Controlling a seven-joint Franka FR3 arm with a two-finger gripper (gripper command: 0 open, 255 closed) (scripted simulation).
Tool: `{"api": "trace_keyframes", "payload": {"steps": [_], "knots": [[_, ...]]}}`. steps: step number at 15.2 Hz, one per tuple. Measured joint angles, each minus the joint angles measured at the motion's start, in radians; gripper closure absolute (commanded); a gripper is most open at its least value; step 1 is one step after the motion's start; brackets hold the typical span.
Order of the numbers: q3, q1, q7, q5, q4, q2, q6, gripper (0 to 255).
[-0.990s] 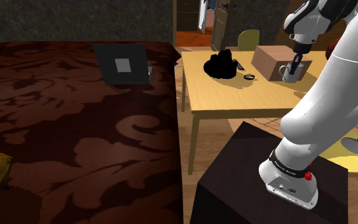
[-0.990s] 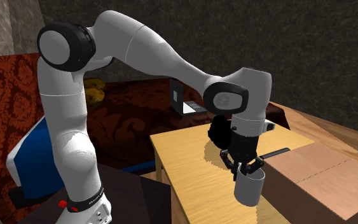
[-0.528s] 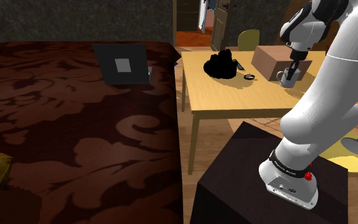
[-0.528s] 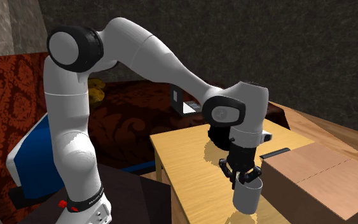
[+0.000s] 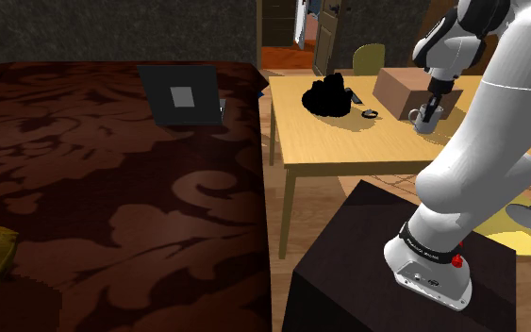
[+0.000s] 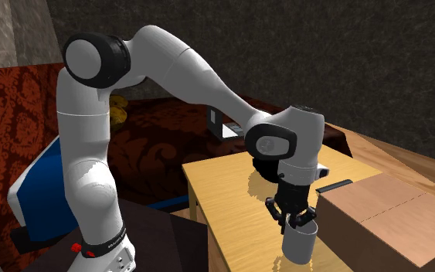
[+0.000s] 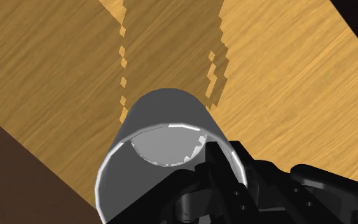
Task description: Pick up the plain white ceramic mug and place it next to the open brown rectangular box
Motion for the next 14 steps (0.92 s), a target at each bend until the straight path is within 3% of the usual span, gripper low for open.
{"api": "trace_keyframes", "payload": {"steps": [1,2,8,14], "knots": [[0.0,0.0,0.0,0.0,0.0,0.0,0.0,255],[0.0,0.0,0.0,0.0,0.0,0.0,0.0,0],[0.0,0.0,0.0,0.0,0.0,0.0,0.0,0],[-0.009,0.021,0.041,-0.058,0.06,-0.07,-0.111,0]]}}
